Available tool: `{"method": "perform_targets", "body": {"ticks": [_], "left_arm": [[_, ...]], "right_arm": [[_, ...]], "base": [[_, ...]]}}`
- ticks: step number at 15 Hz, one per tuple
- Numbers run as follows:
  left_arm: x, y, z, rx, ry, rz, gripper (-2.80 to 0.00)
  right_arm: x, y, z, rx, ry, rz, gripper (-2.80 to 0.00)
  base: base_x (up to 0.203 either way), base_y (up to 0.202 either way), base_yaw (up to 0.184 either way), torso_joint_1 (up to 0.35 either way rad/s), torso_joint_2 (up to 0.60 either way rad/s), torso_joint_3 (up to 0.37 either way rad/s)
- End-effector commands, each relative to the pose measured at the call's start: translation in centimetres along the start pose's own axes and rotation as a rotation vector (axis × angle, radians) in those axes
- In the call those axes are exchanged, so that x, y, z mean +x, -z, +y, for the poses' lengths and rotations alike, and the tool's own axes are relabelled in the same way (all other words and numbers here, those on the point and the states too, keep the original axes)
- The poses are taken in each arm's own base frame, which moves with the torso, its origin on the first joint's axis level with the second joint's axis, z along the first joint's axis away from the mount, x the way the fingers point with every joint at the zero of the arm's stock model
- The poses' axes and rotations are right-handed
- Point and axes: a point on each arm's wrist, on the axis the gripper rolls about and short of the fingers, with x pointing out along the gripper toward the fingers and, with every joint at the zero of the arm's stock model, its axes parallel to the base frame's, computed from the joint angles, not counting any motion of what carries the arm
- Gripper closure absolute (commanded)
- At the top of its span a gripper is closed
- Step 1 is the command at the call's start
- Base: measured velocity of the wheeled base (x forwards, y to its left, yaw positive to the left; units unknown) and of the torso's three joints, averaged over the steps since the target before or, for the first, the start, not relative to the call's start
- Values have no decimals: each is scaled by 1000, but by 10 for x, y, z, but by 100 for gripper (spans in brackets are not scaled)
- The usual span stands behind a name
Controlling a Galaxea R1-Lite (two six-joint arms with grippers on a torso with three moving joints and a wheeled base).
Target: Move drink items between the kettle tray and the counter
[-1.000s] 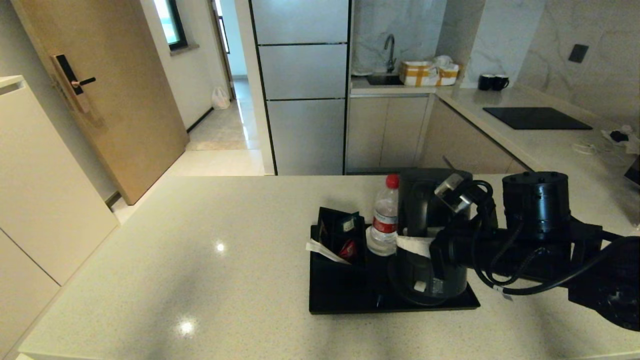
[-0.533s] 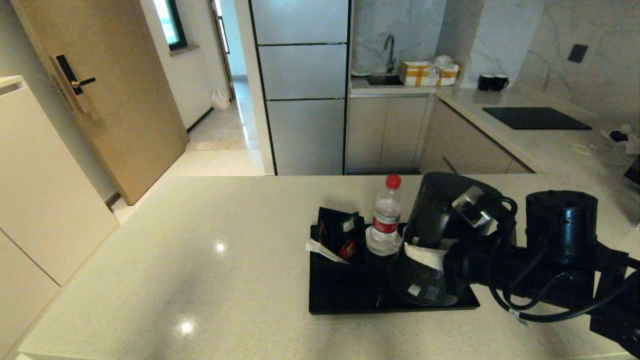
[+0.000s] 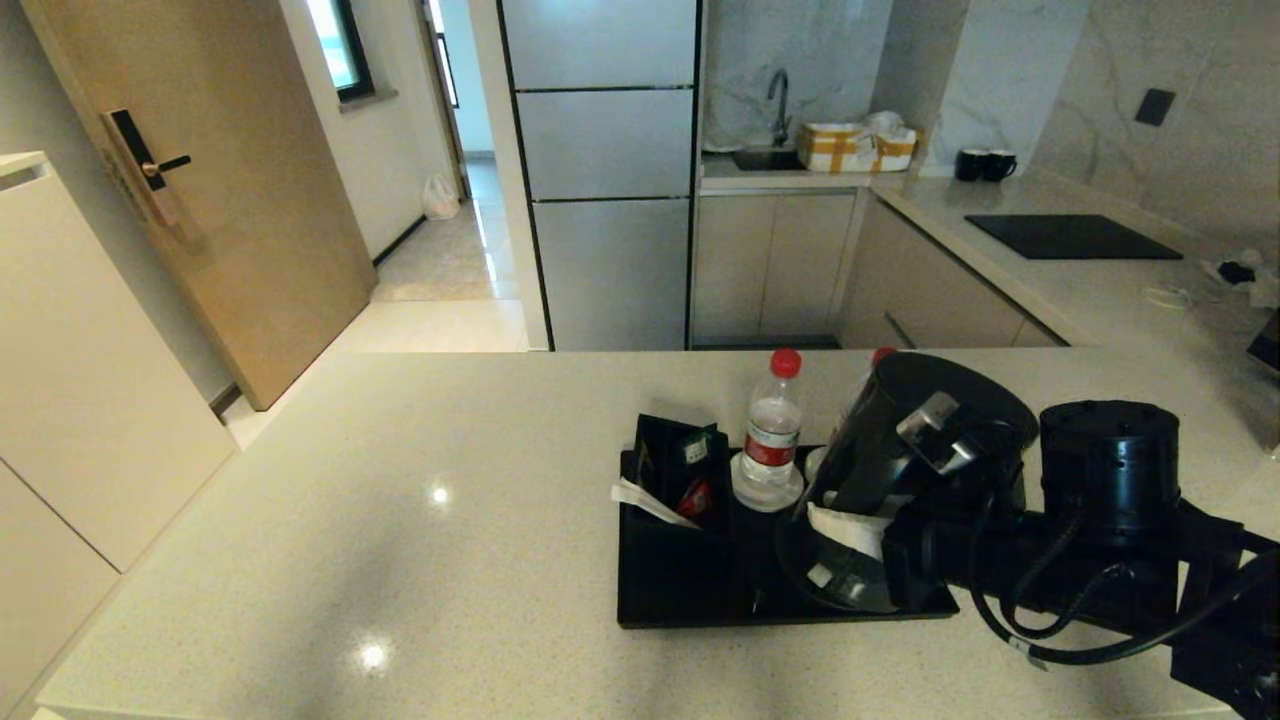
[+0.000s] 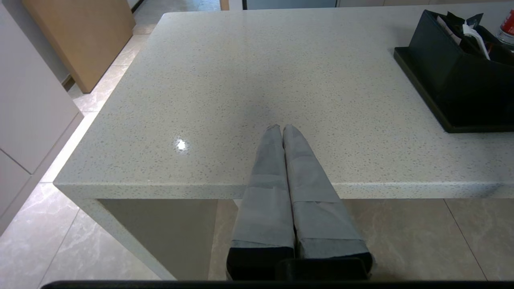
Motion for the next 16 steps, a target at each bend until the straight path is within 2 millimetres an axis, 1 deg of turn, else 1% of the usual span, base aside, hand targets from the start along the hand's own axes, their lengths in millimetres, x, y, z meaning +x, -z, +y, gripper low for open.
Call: {"method": "perform_targets", "body": {"ticks": [1,7,9,12,16], "left_arm": [[0,0,0,0,-2,1,0],[0,0,0,0,-1,0,0],[0,0,0,0,-1,0,0],[0,0,0,0,-1,0,0],[0,0,0,0,-1,0,0]], "right_arm": [[8,5,3,-2,-21,25,0],[26,8,17,-22,-30,61,0],[30,13,21,-26,-28,79,0],[30,17,22,-23,-32,96,0],[24,27,23,-22,-28,93,0]], "base": [[0,0,0,0,0,0],[0,0,0,0,0,0],[0,0,0,0,0,0],[0,0,0,0,0,0],[0,0,0,0,0,0]]}}
